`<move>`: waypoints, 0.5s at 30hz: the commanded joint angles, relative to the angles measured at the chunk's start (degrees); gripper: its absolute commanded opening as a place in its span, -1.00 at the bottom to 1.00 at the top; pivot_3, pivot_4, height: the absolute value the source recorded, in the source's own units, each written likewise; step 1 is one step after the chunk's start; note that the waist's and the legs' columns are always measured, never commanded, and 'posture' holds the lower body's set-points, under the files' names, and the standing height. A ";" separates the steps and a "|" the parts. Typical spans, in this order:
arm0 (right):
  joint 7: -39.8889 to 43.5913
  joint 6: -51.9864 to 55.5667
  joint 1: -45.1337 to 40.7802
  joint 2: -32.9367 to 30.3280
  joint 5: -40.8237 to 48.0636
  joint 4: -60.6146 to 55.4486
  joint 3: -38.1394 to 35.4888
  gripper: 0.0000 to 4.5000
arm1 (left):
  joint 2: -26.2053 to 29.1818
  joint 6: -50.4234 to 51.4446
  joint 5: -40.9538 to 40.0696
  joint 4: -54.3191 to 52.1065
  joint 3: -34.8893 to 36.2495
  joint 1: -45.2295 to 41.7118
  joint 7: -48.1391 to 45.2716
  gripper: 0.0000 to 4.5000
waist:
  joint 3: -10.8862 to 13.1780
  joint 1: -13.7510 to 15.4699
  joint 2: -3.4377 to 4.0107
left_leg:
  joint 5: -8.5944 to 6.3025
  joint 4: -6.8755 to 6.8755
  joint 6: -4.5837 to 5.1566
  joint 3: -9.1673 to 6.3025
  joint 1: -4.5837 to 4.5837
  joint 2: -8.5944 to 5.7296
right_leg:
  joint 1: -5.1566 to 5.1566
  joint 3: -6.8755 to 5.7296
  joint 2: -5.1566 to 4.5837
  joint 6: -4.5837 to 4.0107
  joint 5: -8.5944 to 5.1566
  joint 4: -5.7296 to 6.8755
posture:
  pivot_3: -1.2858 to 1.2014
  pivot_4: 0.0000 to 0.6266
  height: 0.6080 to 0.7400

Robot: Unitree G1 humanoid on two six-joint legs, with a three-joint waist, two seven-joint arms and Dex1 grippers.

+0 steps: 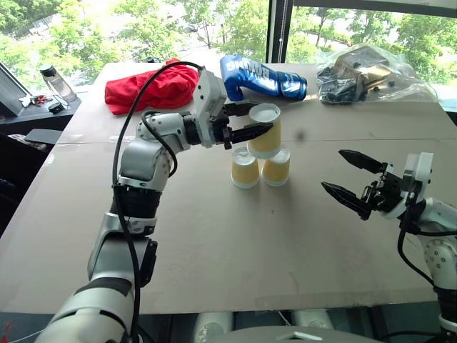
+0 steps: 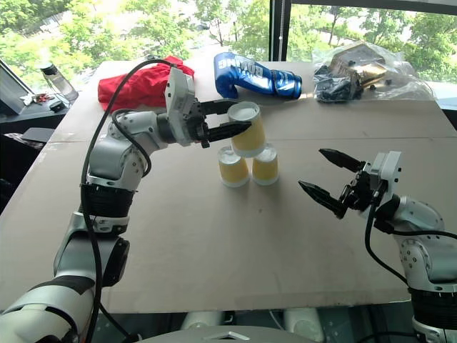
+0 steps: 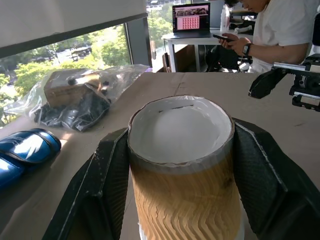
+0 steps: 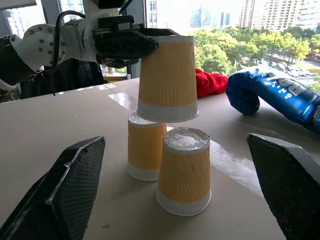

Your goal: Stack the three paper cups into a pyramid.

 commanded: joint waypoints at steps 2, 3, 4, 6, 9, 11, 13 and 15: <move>-1.40 -1.51 0.17 -0.01 -0.72 -2.27 -1.24 1.00 | -0.17 -2.70 0.87 0.27 0.99 -1.28 -1.45 0.04 | 0.00 0.04 0.00 | 0.00 0.01 0.00 0.01 0.00 -0.01 | 0.00 0.01 -0.01 0.00 0.00 0.00 | 0.03 -0.52 1.00; -1.42 -1.55 0.25 -0.02 -0.66 -2.27 -1.26 1.00 | -0.29 -2.66 0.81 0.37 1.07 -1.23 -1.66 0.04 | 0.00 0.04 0.00 | 0.00 0.02 0.00 0.00 0.00 -0.01 | 0.00 0.01 -0.01 0.00 0.00 0.00 | 0.03 -0.52 1.00; -1.42 -1.56 0.31 -0.01 -0.58 -2.27 -1.28 1.00 | -0.37 -2.83 0.90 0.51 1.06 -1.17 -1.89 0.04 | 0.00 0.05 0.00 | 0.00 0.02 0.00 0.00 0.00 -0.01 | 0.00 0.01 -0.01 0.00 0.00 0.00 | 0.03 -0.52 1.00; -1.18 -1.76 0.32 -0.03 -0.59 -1.98 -1.33 1.00 | -0.65 -3.84 1.59 1.06 0.91 -1.07 -2.13 0.04 | 0.00 0.06 0.00 | 0.00 0.02 0.00 -0.01 0.00 -0.01 | 0.00 0.00 -0.01 0.00 0.00 0.01 | 0.03 -0.52 1.00; -0.62 -2.38 0.29 -0.09 -0.76 -1.18 -1.41 1.00 | -1.67 -5.37 2.19 2.18 1.09 -1.05 -1.93 0.04 | 0.00 0.06 0.00 | 0.00 0.02 0.00 -0.02 0.00 -0.01 | 0.00 -0.01 -0.01 0.00 0.00 0.02 | 0.03 -0.52 1.00; -0.41 -2.76 0.32 -0.07 -0.92 -0.85 -1.38 1.00 | -2.07 -6.01 2.71 2.93 0.84 -0.99 -1.98 0.04 | 0.00 0.05 0.00 | -0.01 0.03 0.02 -0.02 0.00 -0.01 | 0.00 0.00 -0.01 0.00 0.00 0.02 | 0.03 -0.52 1.00; -0.21 -3.06 0.52 0.00 -1.06 -0.71 -1.40 1.00 | -2.44 -6.55 3.27 3.42 0.77 -0.93 -1.91 0.04 | 0.00 0.05 0.00 | -0.02 0.03 0.03 -0.01 0.00 -0.01 | 0.00 0.00 -0.01 0.00 0.00 0.01 | 0.03 -0.52 1.00; -0.06 -3.25 0.72 0.03 -1.15 -0.62 -1.42 1.00 | -2.72 -6.96 3.63 3.71 0.92 -0.95 -1.73 0.04 | 0.00 0.05 0.00 | -0.02 0.03 0.03 -0.02 0.00 -0.01 | 0.00 -0.01 0.00 0.00 0.00 0.02 | 0.03 -0.52 1.00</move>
